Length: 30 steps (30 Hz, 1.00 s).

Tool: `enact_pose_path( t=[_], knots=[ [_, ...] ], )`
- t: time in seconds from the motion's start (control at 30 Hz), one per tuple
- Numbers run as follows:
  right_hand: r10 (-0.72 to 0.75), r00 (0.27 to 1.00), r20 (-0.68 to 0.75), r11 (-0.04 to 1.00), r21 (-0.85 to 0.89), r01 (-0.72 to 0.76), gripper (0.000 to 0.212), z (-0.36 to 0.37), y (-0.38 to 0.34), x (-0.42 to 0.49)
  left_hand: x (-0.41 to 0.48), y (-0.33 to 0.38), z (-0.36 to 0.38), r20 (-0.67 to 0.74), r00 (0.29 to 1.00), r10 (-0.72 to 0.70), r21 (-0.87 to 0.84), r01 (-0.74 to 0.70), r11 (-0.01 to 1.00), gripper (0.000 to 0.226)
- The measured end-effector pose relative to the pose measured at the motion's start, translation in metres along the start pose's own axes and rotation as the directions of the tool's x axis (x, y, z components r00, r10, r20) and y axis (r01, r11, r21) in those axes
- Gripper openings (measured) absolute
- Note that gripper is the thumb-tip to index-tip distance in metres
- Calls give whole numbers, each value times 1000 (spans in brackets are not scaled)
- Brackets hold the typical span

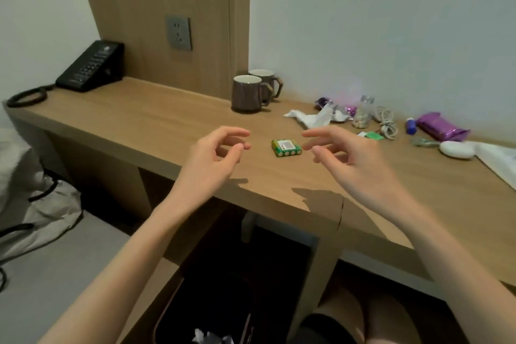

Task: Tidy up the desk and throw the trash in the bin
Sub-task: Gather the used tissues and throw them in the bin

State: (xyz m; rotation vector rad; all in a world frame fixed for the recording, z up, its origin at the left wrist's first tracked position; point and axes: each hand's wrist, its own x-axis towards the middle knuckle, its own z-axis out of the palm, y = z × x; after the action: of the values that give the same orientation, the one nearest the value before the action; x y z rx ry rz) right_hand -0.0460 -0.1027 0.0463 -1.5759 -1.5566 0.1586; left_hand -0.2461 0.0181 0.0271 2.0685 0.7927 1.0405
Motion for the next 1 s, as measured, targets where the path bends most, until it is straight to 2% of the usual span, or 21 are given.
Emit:
enact_pose_path(
  t=[0.23, 0.37, 0.5, 0.63, 0.83, 0.93, 1.0],
  knots=[
    [97, 986, -136, 961, -244, -128, 24, -49, 70, 41, 89, 1, 73, 77, 997, -14, 13, 13, 1000, 33],
    [202, 966, -158, 922, -301, -242, 26, -63, 114, 58, 134, -8, 118, 115, 993, -9, 134, -7, 991, 44],
    [297, 944, -142, 890, -318, -328, 27, -67, 147, 67, 170, -22, 155, 154, 984, -87, 262, 44, 964, 54],
    [324, 945, -52, 873, -369, -319, 35, -61, 174, 75, 193, -36, 181, 174, 975, -141, 305, 83, 949, 56],
    [349, 937, -13, 833, -453, -316, 42, -48, 198, 86, 194, -40, 198, 162, 966, -201, 357, 132, 925, 53],
    [336, 942, 9, 806, -521, -282, 35, -45, 198, 86, 194, -43, 197, 165, 973, -164, 408, 84, 909, 46],
    [323, 946, 15, 811, -520, -269, 34, -47, 193, 83, 193, -43, 195, 172, 978, -119, 389, 43, 920, 32]
  ],
)
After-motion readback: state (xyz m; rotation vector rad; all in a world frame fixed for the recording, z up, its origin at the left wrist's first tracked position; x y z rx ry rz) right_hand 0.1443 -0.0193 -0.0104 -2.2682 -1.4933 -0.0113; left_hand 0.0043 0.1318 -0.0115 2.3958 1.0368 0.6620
